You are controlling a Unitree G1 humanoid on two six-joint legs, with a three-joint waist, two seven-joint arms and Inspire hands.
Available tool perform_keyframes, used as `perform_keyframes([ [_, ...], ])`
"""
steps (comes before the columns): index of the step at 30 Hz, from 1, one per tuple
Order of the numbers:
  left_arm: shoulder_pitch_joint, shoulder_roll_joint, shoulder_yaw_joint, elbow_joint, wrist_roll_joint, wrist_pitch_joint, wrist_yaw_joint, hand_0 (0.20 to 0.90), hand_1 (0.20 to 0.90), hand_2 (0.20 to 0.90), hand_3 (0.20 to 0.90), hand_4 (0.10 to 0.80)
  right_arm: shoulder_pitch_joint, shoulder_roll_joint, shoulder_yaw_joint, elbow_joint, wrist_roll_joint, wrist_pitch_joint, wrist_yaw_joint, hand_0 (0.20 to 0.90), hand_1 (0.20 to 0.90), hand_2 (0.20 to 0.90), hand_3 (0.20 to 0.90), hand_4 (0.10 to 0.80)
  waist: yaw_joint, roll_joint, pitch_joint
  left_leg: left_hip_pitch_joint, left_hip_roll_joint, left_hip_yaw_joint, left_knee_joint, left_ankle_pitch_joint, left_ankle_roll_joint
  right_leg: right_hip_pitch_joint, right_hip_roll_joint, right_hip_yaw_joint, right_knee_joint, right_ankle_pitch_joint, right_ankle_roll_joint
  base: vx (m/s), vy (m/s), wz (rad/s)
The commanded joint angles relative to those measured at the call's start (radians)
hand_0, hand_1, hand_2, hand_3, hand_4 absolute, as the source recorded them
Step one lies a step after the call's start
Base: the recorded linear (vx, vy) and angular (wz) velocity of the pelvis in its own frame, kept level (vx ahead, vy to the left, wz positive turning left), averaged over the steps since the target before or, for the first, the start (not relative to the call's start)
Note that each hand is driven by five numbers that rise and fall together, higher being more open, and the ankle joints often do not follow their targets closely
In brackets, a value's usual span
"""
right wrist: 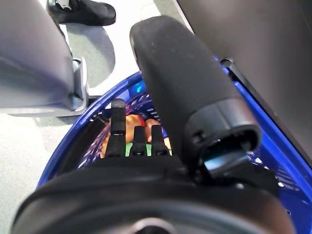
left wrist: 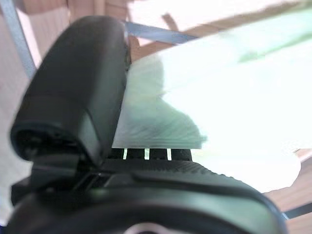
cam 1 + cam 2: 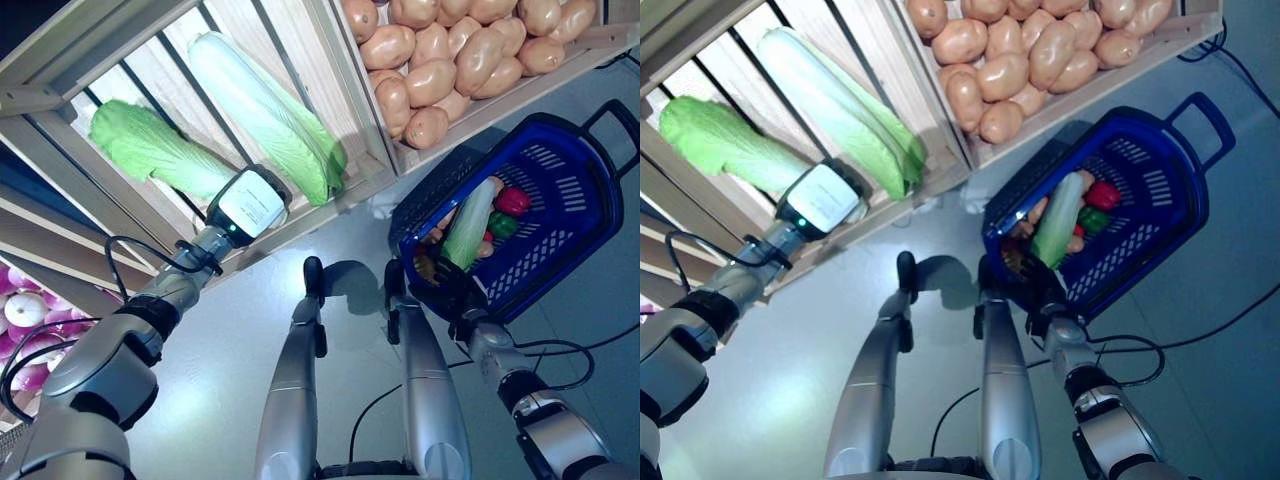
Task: Put vegetables into the basket
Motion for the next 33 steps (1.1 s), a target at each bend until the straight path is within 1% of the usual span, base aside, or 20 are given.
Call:
perform_keyframes([
  [1, -0.031, 0.009, 0.054, -0.073, -0.031, 0.022, 0.089, 0.3, 0.3, 0.3, 0.3, 0.4, 0.021, -0.028, 0.031, -0.049, 0.041, -0.016, -0.052, 0.9, 0.9, 0.9, 0.9, 0.8, 0.018, 0.004, -0.003, -0.006, -0.01, 0.015, 0.068, -0.065, -0.025, 0.072, 0.02, -0.006, -0.161, 0.122, -0.013, 0.0, 0.0, 0.0],
  [2, -0.031, 0.009, 0.054, -0.073, -0.031, 0.022, 0.089, 0.3, 0.3, 0.3, 0.3, 0.4, 0.021, -0.028, 0.031, -0.049, 0.041, -0.016, -0.052, 0.9, 0.9, 0.9, 0.9, 0.8, 0.017, 0.004, -0.003, -0.005, -0.01, 0.015, 0.068, -0.065, -0.025, 0.073, 0.02, -0.006, -0.161, 0.122, -0.013, -0.028, -0.06, 0.0],
  [3, -0.036, 0.016, 0.052, -0.097, -0.048, 0.012, 0.118, 0.3, 0.3, 0.3, 0.3, 0.4, 0.025, -0.024, 0.029, -0.043, 0.045, -0.022, -0.048, 0.9, 0.9, 0.9, 0.9, 0.8, 0.021, 0.001, -0.003, 0.006, -0.011, 0.011, 0.062, -0.066, -0.024, 0.086, 0.019, -0.01, -0.17, 0.123, -0.014, -0.018, -0.06, 0.0],
  [6, -0.043, 0.027, 0.055, -0.14, -0.076, -0.016, 0.154, 0.3, 0.3, 0.3, 0.3, 0.4, 0.034, -0.018, 0.027, -0.044, 0.057, -0.03, -0.052, 0.9, 0.9, 0.9, 0.9, 0.8, 0.026, -0.004, -0.003, 0.034, -0.014, 0.007, 0.049, -0.066, -0.025, 0.116, 0.018, -0.015, -0.185, 0.125, -0.009, -0.018, -0.063, 0.01],
  [7, -0.053, 0.035, 0.056, -0.182, -0.098, -0.028, 0.151, 0.3, 0.3, 0.3, 0.3, 0.4, 0.034, -0.011, 0.025, -0.046, 0.059, -0.031, -0.058, 0.9, 0.9, 0.9, 0.9, 0.8, 0.029, -0.009, -0.003, 0.057, -0.018, 0.003, 0.028, -0.059, -0.024, 0.144, 0.014, -0.02, -0.211, 0.138, -0.005, -0.01, -0.064, 0.02],
  [8, -0.053, 0.036, 0.058, -0.194, -0.107, -0.035, 0.156, 0.3, 0.3, 0.3, 0.3, 0.4, 0.036, -0.008, 0.026, -0.047, 0.06, -0.032, -0.062, 0.9, 0.9, 0.9, 0.9, 0.8, 0.031, -0.01, -0.003, 0.071, -0.018, 0.002, 0.023, -0.063, -0.024, 0.159, 0.012, -0.022, -0.219, 0.136, -0.003, -0.017, -0.071, 0.0],
  [9, -0.06, 0.04, 0.068, -0.216, -0.128, -0.051, 0.168, 0.3, 0.3, 0.3, 0.3, 0.4, 0.033, -0.004, 0.023, -0.047, 0.067, -0.03, -0.062, 0.9, 0.9, 0.9, 0.9, 0.8, 0.034, -0.015, -0.003, 0.093, -0.02, -0.002, 0.001, -0.052, -0.024, 0.183, 0.006, -0.027, -0.244, 0.148, 0.001, 0.013, -0.073, 0.01],
  [11, -0.062, 0.042, 0.072, -0.245, -0.163, -0.056, 0.187, 0.3, 0.3, 0.3, 0.3, 0.4, 0.037, 0.003, 0.022, -0.044, 0.07, -0.032, -0.058, 0.9, 0.9, 0.9, 0.9, 0.8, 0.04, -0.021, -0.003, 0.129, -0.022, -0.009, -0.023, -0.051, -0.022, 0.219, 0.0, -0.033, -0.272, 0.155, 0.005, 0.004, -0.076, -0.01],
  [13, -0.054, 0.059, 0.1, -0.332, -0.273, -0.08, 0.208, 0.3, 0.3, 0.3, 0.3, 0.4, 0.063, 0.02, 0.01, -0.033, 0.097, -0.025, -0.059, 0.9, 0.9, 0.9, 0.9, 0.8, 0.057, -0.028, -0.003, 0.218, -0.016, -0.007, -0.083, -0.041, -0.028, 0.306, -0.015, -0.059, -0.324, 0.167, 0.019, 0.032, -0.088, -0.03],
  [15, -0.036, 0.058, 0.124, -0.38, -0.322, -0.091, 0.21, 0.3, 0.3, 0.3, 0.3, 0.4, 0.08, 0.029, -0.001, -0.032, 0.126, -0.014, -0.072, 0.9, 0.9, 0.9, 0.9, 0.8, 0.067, -0.03, -0.003, 0.267, -0.015, -0.007, -0.117, -0.035, -0.029, 0.353, -0.021, -0.072, -0.348, 0.171, 0.025, 0.043, -0.063, 0.0],
  [17, -0.002, 0.044, 0.154, -0.417, -0.353, -0.098, 0.219, 0.3, 0.3, 0.3, 0.3, 0.4, 0.108, 0.04, -0.019, -0.024, 0.141, -0.004, -0.081, 0.9, 0.9, 0.9, 0.9, 0.8, 0.077, -0.033, -0.018, 0.311, -0.014, -0.013, -0.153, -0.03, -0.028, 0.397, -0.027, -0.082, -0.373, 0.173, 0.029, 0.067, -0.069, 0.06],
  [19, 0.051, 0.02, 0.195, -0.468, -0.401, -0.138, 0.238, 0.3, 0.3, 0.3, 0.3, 0.4, 0.147, 0.055, -0.038, 0.0, 0.147, -0.004, -0.081, 0.9, 0.9, 0.9, 0.9, 0.8, 0.092, -0.036, -0.054, 0.36, -0.012, -0.02, -0.196, -0.027, -0.027, 0.449, -0.033, -0.093, -0.41, 0.174, 0.033, 0.108, -0.085, 0.0],
  [20, 0.064, 0.016, 0.204, -0.477, -0.417, -0.144, 0.241, 0.3, 0.3, 0.3, 0.3, 0.4, 0.156, 0.057, -0.04, 0.005, 0.147, -0.006, -0.077, 0.9, 0.9, 0.9, 0.9, 0.8, 0.094, -0.036, -0.059, 0.371, -0.011, -0.022, -0.205, -0.026, -0.027, 0.461, -0.033, -0.096, -0.417, 0.174, 0.034, 0.125, -0.094, -0.01],
  [23, 0.174, -0.032, 0.269, -0.544, -0.439, -0.184, 0.243, 0.3, 0.3, 0.3, 0.3, 0.4, 0.214, 0.078, -0.058, 0.007, 0.15, -0.001, -0.088, 0.9, 0.9, 0.9, 0.9, 0.8, 0.11, -0.044, -0.112, 0.445, -0.003, -0.031, -0.252, -0.029, -0.029, 0.542, -0.035, -0.104, -0.471, 0.177, 0.039, 0.135, -0.078, 0.17],
  [25, 0.243, -0.046, 0.312, -0.609, -0.455, -0.193, 0.237, 0.3, 0.3, 0.3, 0.3, 0.4, 0.261, 0.086, -0.064, -0.018, 0.15, -0.006, -0.096, 0.9, 0.9, 0.9, 0.9, 0.8, 0.118, -0.05, -0.135, 0.484, 0.003, -0.036, -0.273, -0.034, -0.03, 0.586, -0.034, -0.108, -0.494, 0.175, 0.04, 0.121, -0.067, 0.12],
  [27, 0.288, -0.068, 0.341, -0.643, -0.475, -0.202, 0.238, 0.3, 0.3, 0.3, 0.3, 0.4, 0.292, 0.097, -0.072, -0.03, 0.148, -0.013, -0.103, 0.9, 0.9, 0.9, 0.9, 0.8, 0.122, -0.054, -0.152, 0.512, 0.006, -0.042, -0.285, -0.037, -0.029, 0.616, -0.032, -0.113, -0.508, 0.173, 0.039, 0.097, -0.048, 0.04],
  [29, 0.36, -0.095, 0.394, -0.689, -0.55, -0.239, 0.214, 0.3, 0.3, 0.3, 0.3, 0.4, 0.339, 0.115, -0.086, -0.036, 0.135, -0.023, -0.118, 0.9, 0.9, 0.9, 0.9, 0.8, 0.127, -0.059, -0.182, 0.562, 0.013, -0.044, -0.303, -0.042, -0.03, 0.675, -0.033, -0.122, -0.539, 0.172, 0.04, 0.119, -0.032, 0.16],
  [30, 0.369, -0.1, 0.4, -0.694, -0.575, -0.251, 0.216, 0.3, 0.3, 0.3, 0.3, 0.4, 0.344, 0.117, -0.087, -0.036, 0.136, -0.027, -0.121, 0.9, 0.9, 0.9, 0.9, 0.8, 0.127, -0.06, -0.184, 0.567, 0.014, -0.044, -0.305, -0.043, -0.03, 0.682, -0.033, -0.123, -0.543, 0.173, 0.04, 0.136, -0.028, 0.13],
  [31, 0.424, -0.132, 0.447, -0.733, -0.622, -0.289, 0.176, 0.3, 0.3, 0.3, 0.3, 0.4, 0.37, 0.129, -0.11, -0.035, 0.128, -0.024, -0.127, 0.9, 0.9, 0.9, 0.9, 0.8, 0.131, -0.065, -0.206, 0.596, 0.017, -0.045, -0.309, -0.048, -0.031, 0.715, -0.033, -0.124, -0.561, 0.175, 0.042, 0.147, -0.017, 0.07],
  [33, 0.485, -0.168, 0.487, -0.767, -0.714, -0.327, 0.145, 0.3, 0.3, 0.3, 0.3, 0.4, 0.404, 0.143, -0.134, -0.026, 0.116, -0.028, -0.125, 0.9, 0.9, 0.9, 0.9, 0.8, 0.134, -0.067, -0.229, 0.62, 0.022, -0.049, -0.309, -0.052, -0.033, 0.743, -0.036, -0.129, -0.572, 0.178, 0.042, 0.167, -0.011, 0.04],
])
